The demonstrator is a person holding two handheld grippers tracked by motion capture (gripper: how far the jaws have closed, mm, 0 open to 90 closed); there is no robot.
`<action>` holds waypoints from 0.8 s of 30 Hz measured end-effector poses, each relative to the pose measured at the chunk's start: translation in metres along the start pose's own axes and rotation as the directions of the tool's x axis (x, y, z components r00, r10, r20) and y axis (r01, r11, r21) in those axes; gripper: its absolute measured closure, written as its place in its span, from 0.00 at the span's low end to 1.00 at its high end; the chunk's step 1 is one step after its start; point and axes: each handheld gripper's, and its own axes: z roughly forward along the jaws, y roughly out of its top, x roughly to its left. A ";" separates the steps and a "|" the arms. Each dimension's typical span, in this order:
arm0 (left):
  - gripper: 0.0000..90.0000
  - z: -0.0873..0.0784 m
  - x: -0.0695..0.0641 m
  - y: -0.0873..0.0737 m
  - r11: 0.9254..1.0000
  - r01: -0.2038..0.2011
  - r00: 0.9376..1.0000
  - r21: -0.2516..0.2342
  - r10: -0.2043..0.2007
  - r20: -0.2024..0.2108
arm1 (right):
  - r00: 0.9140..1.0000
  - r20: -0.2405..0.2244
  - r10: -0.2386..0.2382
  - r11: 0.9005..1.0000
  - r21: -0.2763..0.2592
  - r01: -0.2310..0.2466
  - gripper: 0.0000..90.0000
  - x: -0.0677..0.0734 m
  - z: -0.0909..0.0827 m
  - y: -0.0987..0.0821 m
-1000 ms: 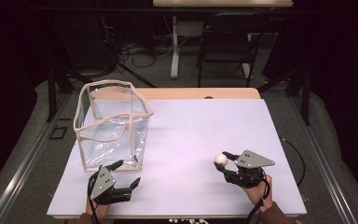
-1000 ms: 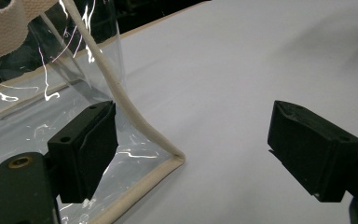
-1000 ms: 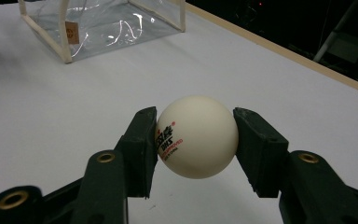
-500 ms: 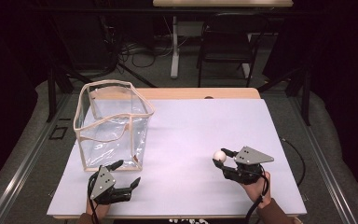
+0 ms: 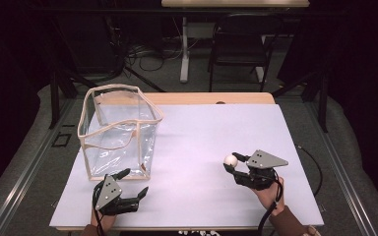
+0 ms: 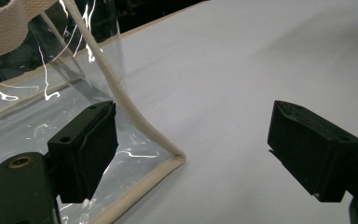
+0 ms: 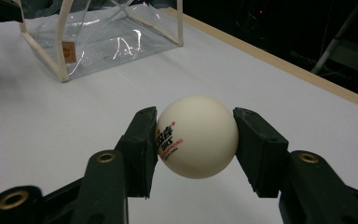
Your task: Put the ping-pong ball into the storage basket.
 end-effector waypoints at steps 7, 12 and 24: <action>0.18 0.000 0.000 0.000 1.000 0.001 1.000 0.000 -0.001 -0.001 | 1.000 -0.002 -0.002 1.000 -0.001 0.002 0.57 -0.001 0.004 0.003; 0.18 0.000 0.000 0.000 1.000 0.000 1.000 0.000 0.000 -0.001 | 1.000 -0.009 0.000 1.000 0.005 0.000 0.57 -0.001 0.007 0.004; 0.18 0.000 0.000 0.000 1.000 -0.001 1.000 0.001 0.001 -0.001 | 1.000 -0.024 0.001 1.000 0.012 -0.001 0.57 -0.001 0.015 0.006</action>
